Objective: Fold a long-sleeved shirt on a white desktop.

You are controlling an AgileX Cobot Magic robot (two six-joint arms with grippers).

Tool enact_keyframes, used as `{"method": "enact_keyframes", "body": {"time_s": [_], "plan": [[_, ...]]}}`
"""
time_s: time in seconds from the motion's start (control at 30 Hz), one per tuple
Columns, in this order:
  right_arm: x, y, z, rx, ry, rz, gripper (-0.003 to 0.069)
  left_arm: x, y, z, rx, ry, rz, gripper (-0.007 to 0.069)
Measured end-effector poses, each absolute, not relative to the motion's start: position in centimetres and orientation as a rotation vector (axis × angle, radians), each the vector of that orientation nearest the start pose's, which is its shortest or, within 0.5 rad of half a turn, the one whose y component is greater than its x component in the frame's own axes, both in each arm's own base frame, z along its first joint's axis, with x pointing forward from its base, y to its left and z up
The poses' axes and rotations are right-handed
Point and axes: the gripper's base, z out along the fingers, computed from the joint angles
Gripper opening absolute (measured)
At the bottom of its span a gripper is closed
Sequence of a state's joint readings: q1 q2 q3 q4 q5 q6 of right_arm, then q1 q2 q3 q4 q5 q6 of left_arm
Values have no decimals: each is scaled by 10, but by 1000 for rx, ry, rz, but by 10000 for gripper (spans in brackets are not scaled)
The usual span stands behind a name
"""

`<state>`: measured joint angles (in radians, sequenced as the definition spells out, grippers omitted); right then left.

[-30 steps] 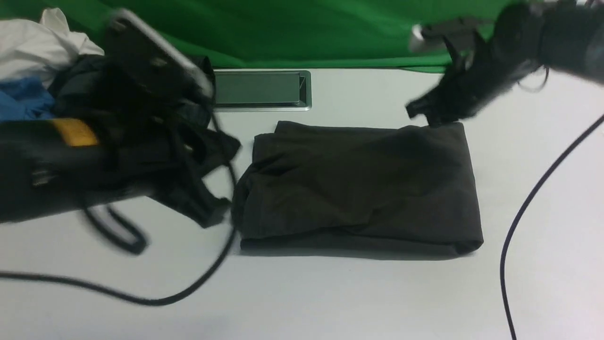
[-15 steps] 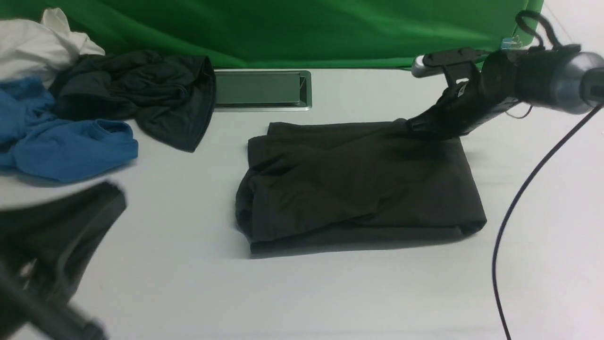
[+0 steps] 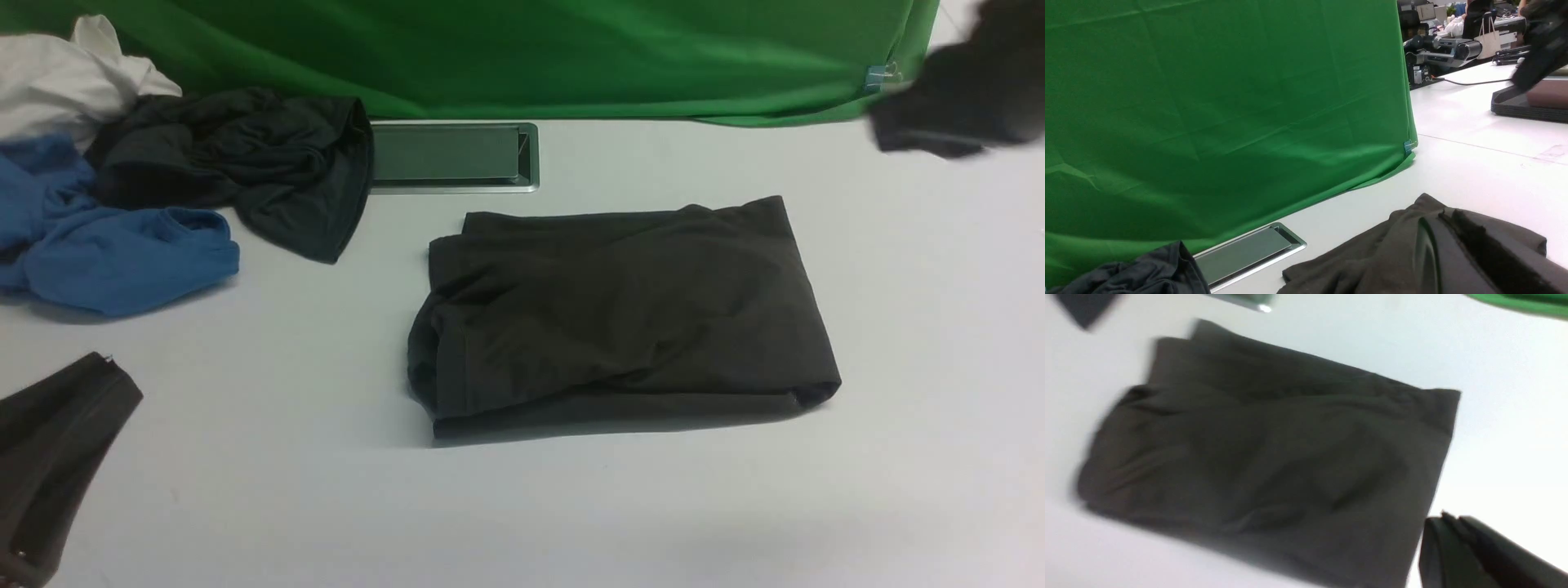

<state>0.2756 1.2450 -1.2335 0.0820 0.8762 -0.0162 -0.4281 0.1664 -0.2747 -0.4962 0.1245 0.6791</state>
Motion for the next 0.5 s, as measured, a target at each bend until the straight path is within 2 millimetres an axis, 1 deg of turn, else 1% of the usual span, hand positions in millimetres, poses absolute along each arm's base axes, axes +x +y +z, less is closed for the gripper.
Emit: {"method": "enact_keyframes", "body": {"time_s": [0.03,0.07,0.1,0.13,0.17,0.23,0.27,0.3,0.33,0.5], "plan": [[229,74,382,-307,2336,241,41,52,-30,286,497,1406,-240,18],[206,70,385,-290,2311,266,41,52,-30,285,501,1410,-242,18],[203,69,385,-286,2308,269,41,52,-30,285,502,1411,-242,18],[183,64,384,-263,2287,289,41,52,-30,285,502,1412,-242,18],[170,61,383,-248,2277,300,41,52,-30,285,503,1412,-241,18],[152,55,376,-233,2266,308,41,52,-30,285,505,1412,-239,18],[144,52,371,-228,2265,310,41,52,-30,285,508,1412,-235,18],[141,51,369,-228,2266,311,41,52,-30,285,510,1411,-233,18],[132,48,358,-226,2274,309,41,53,-30,284,521,1408,-217,18],[110,41,325,-222,2279,306,45,53,-29,284,564,1394,-155,18]]}}
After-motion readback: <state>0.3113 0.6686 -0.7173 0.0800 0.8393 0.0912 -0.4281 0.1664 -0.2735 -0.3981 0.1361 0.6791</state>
